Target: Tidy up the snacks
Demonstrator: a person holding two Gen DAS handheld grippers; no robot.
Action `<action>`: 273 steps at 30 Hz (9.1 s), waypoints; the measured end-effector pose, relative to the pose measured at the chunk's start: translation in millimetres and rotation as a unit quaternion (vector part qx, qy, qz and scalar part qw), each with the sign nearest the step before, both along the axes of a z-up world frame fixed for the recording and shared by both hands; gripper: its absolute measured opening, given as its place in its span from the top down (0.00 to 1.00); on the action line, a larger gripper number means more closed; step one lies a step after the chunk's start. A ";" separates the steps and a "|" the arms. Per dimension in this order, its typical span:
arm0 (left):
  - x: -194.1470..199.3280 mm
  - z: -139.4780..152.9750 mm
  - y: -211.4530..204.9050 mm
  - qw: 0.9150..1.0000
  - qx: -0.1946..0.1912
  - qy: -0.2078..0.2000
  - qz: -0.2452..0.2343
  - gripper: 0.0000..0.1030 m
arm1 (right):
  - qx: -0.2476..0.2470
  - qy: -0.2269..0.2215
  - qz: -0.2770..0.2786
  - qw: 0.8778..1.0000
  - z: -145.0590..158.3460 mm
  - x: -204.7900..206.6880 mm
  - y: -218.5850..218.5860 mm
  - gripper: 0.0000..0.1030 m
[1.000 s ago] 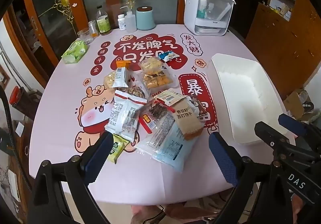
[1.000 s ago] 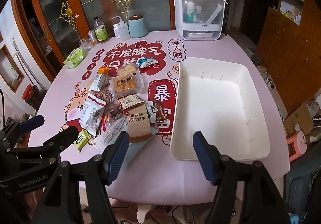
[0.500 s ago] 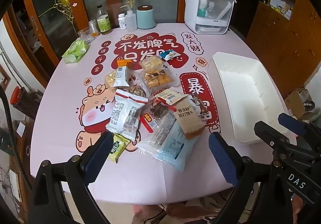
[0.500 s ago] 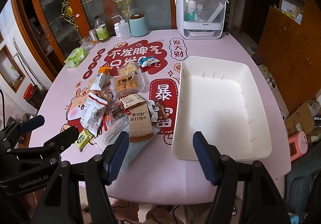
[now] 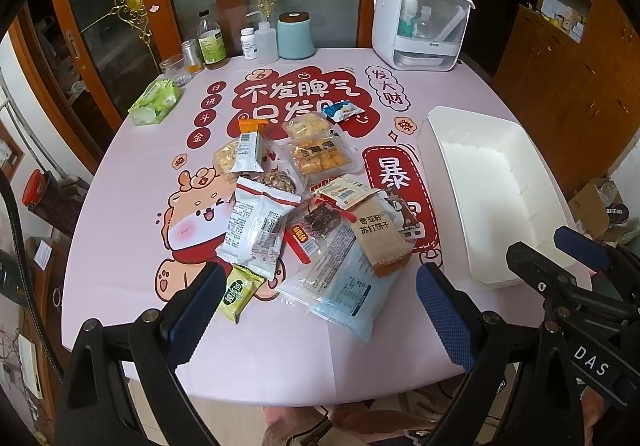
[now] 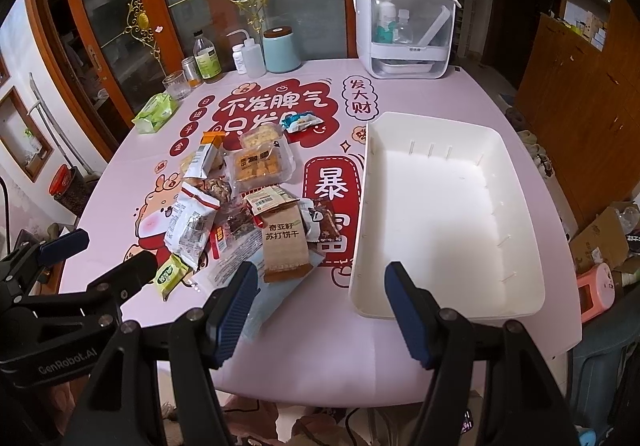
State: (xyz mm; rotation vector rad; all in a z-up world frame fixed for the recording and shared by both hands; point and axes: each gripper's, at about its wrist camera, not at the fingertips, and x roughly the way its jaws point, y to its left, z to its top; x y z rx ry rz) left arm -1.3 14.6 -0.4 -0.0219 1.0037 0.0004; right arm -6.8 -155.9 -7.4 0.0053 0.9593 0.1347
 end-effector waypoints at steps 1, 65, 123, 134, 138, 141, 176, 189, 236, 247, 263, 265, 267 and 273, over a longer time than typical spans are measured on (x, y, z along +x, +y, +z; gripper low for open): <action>-0.3 -0.2 0.2 1.000 0.000 0.000 0.000 0.07 | 0.000 0.000 0.000 1.000 -0.5 0.4 1.1 0.35; 34.6 -9.8 60.7 0.999 -0.017 0.040 -0.031 0.07 | 0.037 0.064 -0.011 0.997 -32.9 44.3 50.2 0.35; 188.9 -212.0 109.9 0.961 -0.007 0.226 -0.162 0.08 | -0.017 0.231 -0.141 0.962 -209.5 127.2 167.4 0.00; 175.6 -222.5 82.1 0.957 0.023 0.222 -0.184 0.41 | 0.009 0.227 -0.084 0.970 -204.8 109.0 139.6 0.12; 169.6 -218.9 79.7 0.958 0.024 0.219 -0.184 0.51 | 0.029 0.225 -0.062 0.972 -202.3 101.1 126.9 0.14; 160.8 -212.0 72.2 0.958 0.039 0.213 -0.190 0.54 | 0.053 0.224 -0.047 0.972 -192.5 89.0 116.0 0.16; 106.0 -21.3 -30.6 0.978 -0.024 0.049 -0.201 0.56 | 0.056 -0.034 -0.058 0.996 -19.8 49.9 -52.8 0.27; 155.0 -36.7 -155.0 0.964 -0.072 0.067 -0.249 0.55 | -0.061 -0.032 -0.138 0.988 -38.2 77.5 -145.3 0.26; 114.7 -17.9 -191.7 0.971 -0.060 0.019 -0.229 0.08 | -0.002 -0.010 -0.083 0.996 -48.4 58.9 -156.2 0.00; 91.2 -0.7 -167.8 0.976 -0.053 -0.003 -0.213 0.08 | -0.002 -0.011 -0.075 0.997 -37.0 47.9 -144.7 0.00; 53.6 19.3 -81.8 0.983 -0.040 -0.034 -0.176 0.08 | -0.017 -0.023 -0.047 0.998 -7.7 33.3 -79.9 0.00; 52.0 17.9 -65.9 0.984 -0.037 -0.036 -0.170 0.08 | -0.015 -0.021 -0.046 0.999 -6.6 35.1 -67.2 0.00; 51.4 13.7 -43.2 0.986 -0.028 -0.037 -0.160 0.08 | -0.014 -0.020 -0.042 0.999 -5.9 38.4 -50.8 0.00; 52.8 -5.3 28.2 0.991 -0.005 -0.027 -0.133 0.08 | -0.012 -0.007 -0.030 0.999 -12.4 57.2 6.2 0.00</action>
